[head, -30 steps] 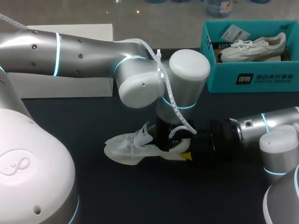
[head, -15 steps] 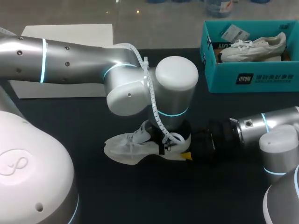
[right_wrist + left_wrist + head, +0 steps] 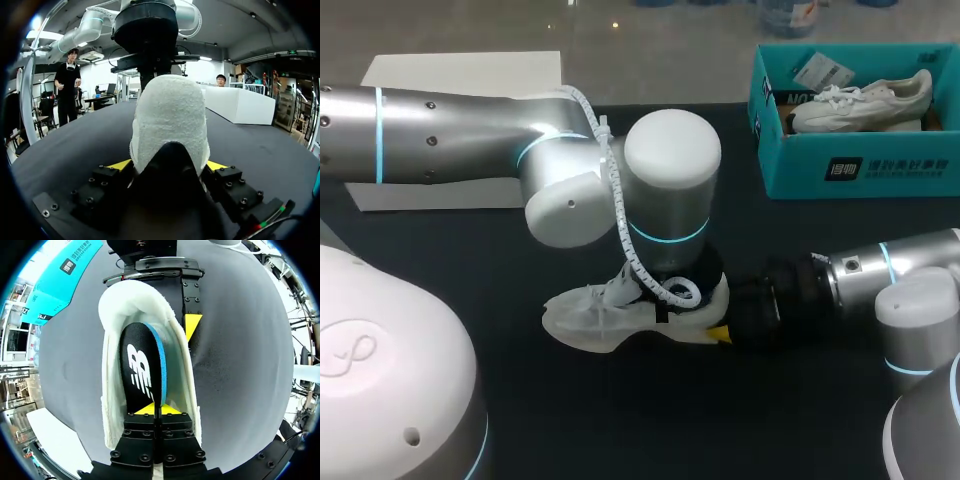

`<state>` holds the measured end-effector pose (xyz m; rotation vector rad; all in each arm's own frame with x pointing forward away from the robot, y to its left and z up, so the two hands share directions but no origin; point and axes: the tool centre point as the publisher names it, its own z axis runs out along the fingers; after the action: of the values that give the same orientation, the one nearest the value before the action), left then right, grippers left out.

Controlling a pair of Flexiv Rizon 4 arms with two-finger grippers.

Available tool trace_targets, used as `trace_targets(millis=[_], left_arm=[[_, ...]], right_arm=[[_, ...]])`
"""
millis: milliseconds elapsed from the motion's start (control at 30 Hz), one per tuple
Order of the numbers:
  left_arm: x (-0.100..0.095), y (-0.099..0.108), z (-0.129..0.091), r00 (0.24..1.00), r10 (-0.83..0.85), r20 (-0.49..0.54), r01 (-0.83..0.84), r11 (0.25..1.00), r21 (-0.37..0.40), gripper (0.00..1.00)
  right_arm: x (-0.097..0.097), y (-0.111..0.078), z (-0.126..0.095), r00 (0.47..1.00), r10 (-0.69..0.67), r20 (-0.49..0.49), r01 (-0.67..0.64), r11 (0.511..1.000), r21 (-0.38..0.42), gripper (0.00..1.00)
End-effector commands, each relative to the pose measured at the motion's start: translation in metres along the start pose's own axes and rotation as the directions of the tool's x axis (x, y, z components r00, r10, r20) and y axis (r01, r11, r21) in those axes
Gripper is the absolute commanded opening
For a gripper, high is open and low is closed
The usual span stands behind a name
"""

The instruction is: Take the shoe out of the shoebox, open the shoe tongue, remove and reinsert the insole, then place the shoe into the shoebox

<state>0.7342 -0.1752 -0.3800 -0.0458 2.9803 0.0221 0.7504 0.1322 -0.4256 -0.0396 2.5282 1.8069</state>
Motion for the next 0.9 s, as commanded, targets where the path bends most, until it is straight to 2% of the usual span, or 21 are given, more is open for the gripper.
trace_targets(millis=[33,500,667,900], left_arm=[[-0.001,0.011,-0.020,1.000,-0.007,0.016,0.007,1.000,0.023,0.00],[-0.010,0.018,-0.054,0.998,-0.042,0.049,0.038,0.996,0.081,0.00],[-0.008,0.018,-0.060,0.998,-0.045,0.050,0.040,0.995,0.091,0.00],[0.006,0.008,-0.065,0.999,-0.027,0.047,0.022,0.995,0.095,0.00]], right_arm=[[0.002,-0.003,0.004,1.000,0.001,0.001,-0.001,1.000,0.003,0.00],[0.002,-0.003,0.004,1.000,0.001,0.001,-0.001,1.000,0.003,0.00],[0.002,-0.003,0.004,1.000,0.001,0.001,-0.001,1.000,0.003,0.00],[0.002,-0.003,0.004,1.000,0.001,0.001,-0.001,1.000,0.003,0.00]])
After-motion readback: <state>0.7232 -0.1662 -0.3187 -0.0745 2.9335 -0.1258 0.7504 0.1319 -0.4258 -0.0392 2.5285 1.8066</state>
